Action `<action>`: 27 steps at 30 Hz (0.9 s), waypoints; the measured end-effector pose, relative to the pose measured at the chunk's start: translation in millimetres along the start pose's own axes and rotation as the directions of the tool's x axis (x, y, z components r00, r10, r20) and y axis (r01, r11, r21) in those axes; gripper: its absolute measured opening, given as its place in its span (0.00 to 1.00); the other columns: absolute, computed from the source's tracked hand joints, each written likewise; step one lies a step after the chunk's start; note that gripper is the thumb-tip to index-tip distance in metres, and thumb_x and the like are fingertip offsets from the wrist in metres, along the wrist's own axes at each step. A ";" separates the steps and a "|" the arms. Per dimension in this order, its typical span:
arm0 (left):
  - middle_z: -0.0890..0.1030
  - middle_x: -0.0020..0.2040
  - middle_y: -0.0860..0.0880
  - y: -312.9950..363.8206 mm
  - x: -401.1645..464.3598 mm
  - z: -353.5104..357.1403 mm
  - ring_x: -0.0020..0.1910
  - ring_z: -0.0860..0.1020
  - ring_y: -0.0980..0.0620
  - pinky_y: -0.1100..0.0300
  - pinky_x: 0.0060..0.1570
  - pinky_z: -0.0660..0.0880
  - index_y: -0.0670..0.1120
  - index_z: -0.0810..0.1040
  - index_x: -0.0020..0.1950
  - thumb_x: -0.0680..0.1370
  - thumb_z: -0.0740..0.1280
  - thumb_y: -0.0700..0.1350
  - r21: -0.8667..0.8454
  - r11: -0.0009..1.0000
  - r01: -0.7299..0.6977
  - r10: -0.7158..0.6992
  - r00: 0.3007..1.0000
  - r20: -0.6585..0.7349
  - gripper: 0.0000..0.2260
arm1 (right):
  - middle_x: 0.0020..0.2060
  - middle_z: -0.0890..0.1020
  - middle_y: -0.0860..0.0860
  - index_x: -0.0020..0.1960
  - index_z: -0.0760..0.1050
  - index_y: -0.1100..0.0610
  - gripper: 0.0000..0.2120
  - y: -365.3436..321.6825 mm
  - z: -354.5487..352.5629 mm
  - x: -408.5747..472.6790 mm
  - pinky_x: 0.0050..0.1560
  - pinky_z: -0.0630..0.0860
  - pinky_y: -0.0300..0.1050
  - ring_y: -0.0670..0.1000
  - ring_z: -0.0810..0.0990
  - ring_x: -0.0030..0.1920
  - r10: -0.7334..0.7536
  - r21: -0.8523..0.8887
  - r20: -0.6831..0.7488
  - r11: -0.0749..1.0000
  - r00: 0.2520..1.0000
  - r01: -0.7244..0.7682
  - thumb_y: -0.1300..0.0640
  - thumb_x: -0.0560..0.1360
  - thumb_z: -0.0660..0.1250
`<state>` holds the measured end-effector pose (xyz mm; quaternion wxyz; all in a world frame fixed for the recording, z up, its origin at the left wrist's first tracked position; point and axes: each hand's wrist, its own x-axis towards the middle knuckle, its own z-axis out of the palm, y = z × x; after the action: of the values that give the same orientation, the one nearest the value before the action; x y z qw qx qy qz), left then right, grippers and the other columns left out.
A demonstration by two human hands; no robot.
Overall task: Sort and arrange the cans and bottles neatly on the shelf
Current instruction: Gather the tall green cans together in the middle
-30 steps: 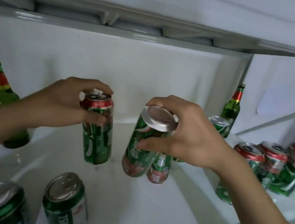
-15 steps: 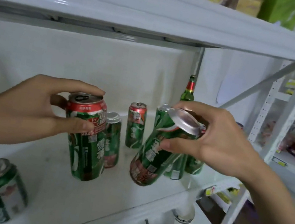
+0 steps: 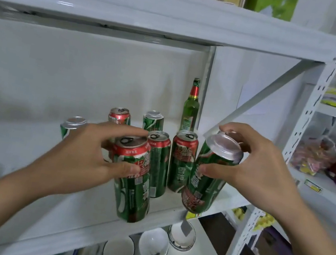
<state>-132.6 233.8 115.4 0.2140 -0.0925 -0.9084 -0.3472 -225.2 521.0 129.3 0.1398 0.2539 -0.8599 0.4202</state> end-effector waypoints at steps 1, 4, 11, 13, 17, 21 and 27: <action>0.83 0.58 0.65 -1.3 1.9 6.5 0.55 0.82 0.65 0.62 0.49 0.81 0.68 0.80 0.65 0.63 0.77 0.60 0.010 1.000 0.002 -0.002 1.000 -0.007 0.29 | 0.50 0.82 0.41 0.57 0.71 0.42 0.35 3.9 3.4 4.1 0.37 0.75 0.30 0.45 0.82 0.47 0.015 -0.002 -0.009 1.000 1.000 -0.015 0.43 0.56 0.85; 0.82 0.61 0.66 -5.7 8.7 20.0 0.58 0.80 0.68 0.57 0.56 0.82 0.66 0.78 0.69 0.63 0.75 0.64 0.036 0.999 0.025 -0.024 0.999 -0.029 0.33 | 0.48 0.82 0.48 0.50 0.63 0.47 0.36 14.9 15.3 15.3 0.34 0.74 0.40 0.51 0.80 0.41 0.053 -0.029 -0.018 0.998 0.998 -0.053 0.43 0.57 0.85; 0.81 0.59 0.71 -4.6 17.3 42.5 0.57 0.78 0.72 0.60 0.55 0.82 0.67 0.78 0.67 0.62 0.73 0.66 0.059 0.996 0.074 -0.069 0.994 -0.081 0.32 | 0.39 0.78 0.48 0.47 0.61 0.47 0.35 42.9 36.9 29.9 0.31 0.70 0.38 0.45 0.73 0.32 0.048 -0.019 0.057 0.999 0.997 -0.047 0.42 0.57 0.85; 0.80 0.60 0.71 -3.3 17.7 47.7 0.57 0.79 0.70 0.58 0.56 0.82 0.67 0.78 0.67 0.61 0.73 0.67 0.068 0.990 0.125 -0.120 0.990 -0.077 0.32 | 0.40 0.78 0.48 0.48 0.62 0.47 0.36 52.8 38.3 32.9 0.32 0.71 0.39 0.45 0.73 0.32 0.041 0.005 0.087 0.999 0.995 -0.042 0.42 0.56 0.85; 0.81 0.59 0.71 4.4 15.7 64.4 0.55 0.80 0.69 0.59 0.56 0.82 0.67 0.79 0.65 0.60 0.74 0.67 0.089 0.973 0.214 -0.200 0.969 -0.146 0.32 | 0.43 0.80 0.47 0.48 0.62 0.48 0.36 67.9 36.8 40.6 0.33 0.71 0.39 0.46 0.73 0.34 0.004 0.062 0.132 0.998 0.991 -0.013 0.43 0.56 0.86; 0.82 0.59 0.67 15.8 17.1 81.5 0.57 0.79 0.68 0.63 0.60 0.78 0.62 0.80 0.65 0.66 0.81 0.57 0.159 0.941 0.299 -0.250 0.930 -0.270 0.28 | 0.39 0.78 0.49 0.47 0.61 0.48 0.36 76.6 37.1 46.9 0.31 0.69 0.38 0.45 0.74 0.33 -0.084 0.089 0.139 0.993 0.987 0.072 0.43 0.56 0.85; 0.82 0.60 0.63 30.0 14.5 107.4 0.58 0.80 0.64 0.57 0.61 0.79 0.60 0.80 0.67 0.69 0.82 0.54 0.198 0.905 0.376 -0.271 0.869 -0.413 0.27 | 0.39 0.78 0.43 0.48 0.62 0.48 0.34 78.0 47.9 44.6 0.39 0.79 0.47 0.43 0.78 0.38 -0.112 0.118 0.115 0.988 0.987 0.098 0.41 0.58 0.84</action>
<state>-170.9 328.3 68.0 0.3330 0.1611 -0.8916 -0.2611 -306.8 509.1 69.7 0.0947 0.3314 -0.8273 0.4436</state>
